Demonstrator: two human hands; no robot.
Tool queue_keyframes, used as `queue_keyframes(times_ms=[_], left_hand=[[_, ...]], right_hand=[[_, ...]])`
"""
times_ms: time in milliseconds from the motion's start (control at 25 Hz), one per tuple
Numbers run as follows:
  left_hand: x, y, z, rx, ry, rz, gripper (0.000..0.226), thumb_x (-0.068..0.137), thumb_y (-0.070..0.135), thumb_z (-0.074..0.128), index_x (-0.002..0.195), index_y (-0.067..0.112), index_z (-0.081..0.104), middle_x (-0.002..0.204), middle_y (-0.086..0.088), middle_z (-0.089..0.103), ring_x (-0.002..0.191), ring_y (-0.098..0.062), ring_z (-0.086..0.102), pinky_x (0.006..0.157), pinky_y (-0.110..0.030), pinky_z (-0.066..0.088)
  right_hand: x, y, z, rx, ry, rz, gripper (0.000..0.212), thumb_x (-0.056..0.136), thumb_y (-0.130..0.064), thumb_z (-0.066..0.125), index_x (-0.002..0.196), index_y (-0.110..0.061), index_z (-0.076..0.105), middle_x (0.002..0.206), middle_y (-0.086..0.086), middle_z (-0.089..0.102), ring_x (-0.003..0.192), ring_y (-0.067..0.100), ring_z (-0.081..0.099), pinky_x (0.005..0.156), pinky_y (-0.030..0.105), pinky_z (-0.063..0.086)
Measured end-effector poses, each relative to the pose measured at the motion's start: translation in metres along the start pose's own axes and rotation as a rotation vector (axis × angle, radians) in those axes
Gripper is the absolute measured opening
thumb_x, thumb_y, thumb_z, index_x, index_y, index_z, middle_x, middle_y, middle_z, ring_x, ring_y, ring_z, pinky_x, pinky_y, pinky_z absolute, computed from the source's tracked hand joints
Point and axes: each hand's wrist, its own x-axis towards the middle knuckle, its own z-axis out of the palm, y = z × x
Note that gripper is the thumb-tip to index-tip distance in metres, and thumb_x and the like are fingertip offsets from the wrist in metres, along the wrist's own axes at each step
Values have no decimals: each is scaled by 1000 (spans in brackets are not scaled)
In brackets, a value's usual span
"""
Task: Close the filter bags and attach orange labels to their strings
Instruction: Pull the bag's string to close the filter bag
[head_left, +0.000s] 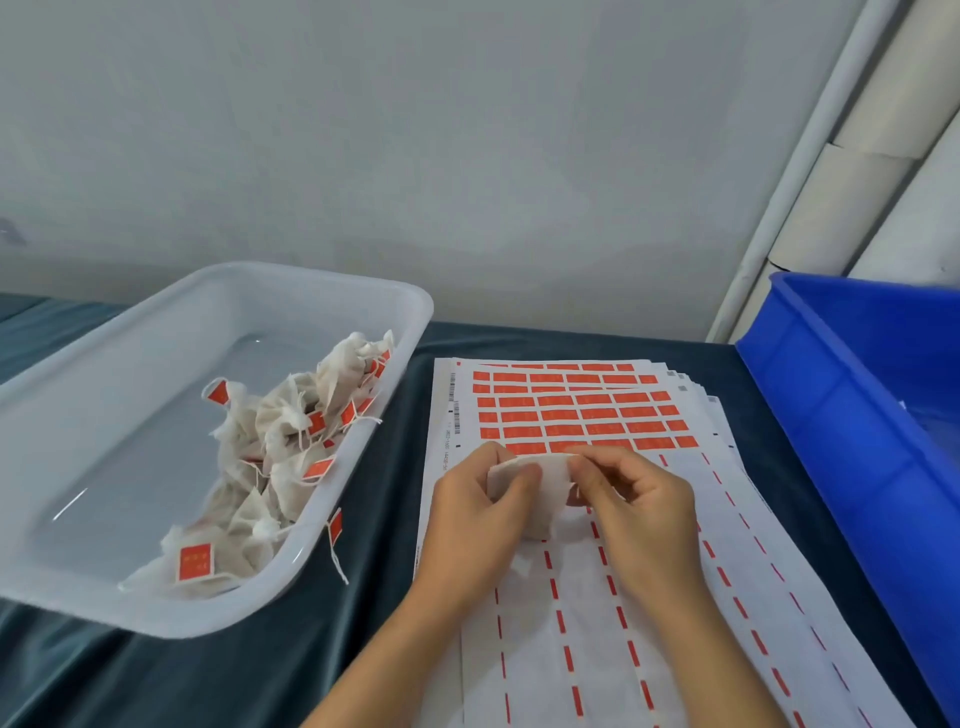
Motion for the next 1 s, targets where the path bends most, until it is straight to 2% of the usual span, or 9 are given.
queue_keyframes(times_ms=[160,320,440,600,680,800,1000], left_hand=[[-4,2,3,65,-76,46,16,91,41,71,95,25,67,99,16,75,97,-9,72,80,-35,65],[-6,1,6,170,-83,71,25,85,51,74,105,40,65,104,28,70,100,0,69,75,-18,61],[-4,0,7,256,-61,96,14,90,49,73,94,38,66,95,30,69,93,5,66,68,-4,50],[-2,-3,8,387,-79,88,27,90,53,73,78,32,61,84,28,65,82,5,63,58,-5,46],[-2,-5,8,430,-117,71,30,90,55,72,77,32,60,84,25,65,80,2,64,56,-9,49],[-2,-5,7,470,-173,66,33,91,55,70,74,30,58,81,17,66,75,-2,65,54,-12,48],[-3,-6,6,561,-232,111,31,93,50,66,72,29,58,76,16,64,70,-7,64,56,-16,49]], right_hand=[[-2,-2,-4,-6,31,-70,12,88,-50,66,94,-43,74,92,-28,73,88,-2,71,65,4,51],[-3,-1,-5,-75,101,-128,9,89,-47,64,93,-44,71,93,-30,72,95,-3,68,72,2,50],[-5,1,-5,-193,145,-257,10,91,-39,65,97,-35,72,93,-28,70,98,-2,66,78,3,50],[-6,0,-7,-250,283,-363,8,93,-24,67,95,-17,71,91,-11,69,88,3,67,75,6,51],[-5,-1,-11,-269,361,-397,3,93,-17,69,96,-16,68,94,-10,68,84,3,66,73,7,49],[-5,0,-16,-308,448,-420,12,92,-8,73,96,-15,64,95,-9,64,81,7,65,72,13,48],[-7,0,-16,-282,518,-406,7,96,-19,67,97,-13,63,96,-9,65,77,12,69,66,18,53]])
